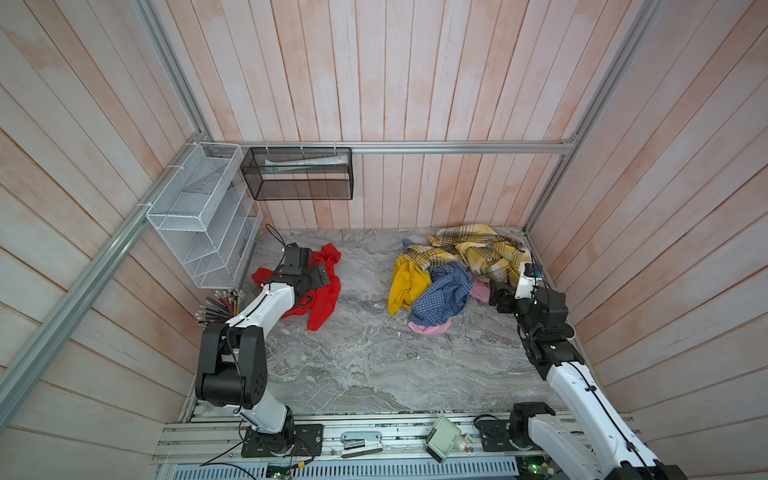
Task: Pick out a specific cloth from the pile
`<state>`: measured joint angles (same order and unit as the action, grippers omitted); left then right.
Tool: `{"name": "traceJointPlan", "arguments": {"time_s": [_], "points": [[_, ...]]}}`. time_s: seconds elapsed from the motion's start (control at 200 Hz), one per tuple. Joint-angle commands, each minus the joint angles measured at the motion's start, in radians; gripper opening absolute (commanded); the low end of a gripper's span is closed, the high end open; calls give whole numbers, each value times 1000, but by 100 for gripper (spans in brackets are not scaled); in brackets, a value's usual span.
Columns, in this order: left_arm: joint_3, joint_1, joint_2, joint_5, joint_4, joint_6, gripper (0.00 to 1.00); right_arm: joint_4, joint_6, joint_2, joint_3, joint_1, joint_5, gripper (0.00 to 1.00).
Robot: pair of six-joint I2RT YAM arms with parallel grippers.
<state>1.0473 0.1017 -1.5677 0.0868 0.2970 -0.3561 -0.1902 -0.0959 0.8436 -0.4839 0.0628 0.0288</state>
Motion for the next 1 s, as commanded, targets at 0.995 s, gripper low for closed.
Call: {"name": "traceJointPlan", "arguments": {"time_s": [0.995], "points": [[-815, -2, 521, 326, -1035, 273, 100, -1035, 57, 684, 245, -93, 37, 91]]}}
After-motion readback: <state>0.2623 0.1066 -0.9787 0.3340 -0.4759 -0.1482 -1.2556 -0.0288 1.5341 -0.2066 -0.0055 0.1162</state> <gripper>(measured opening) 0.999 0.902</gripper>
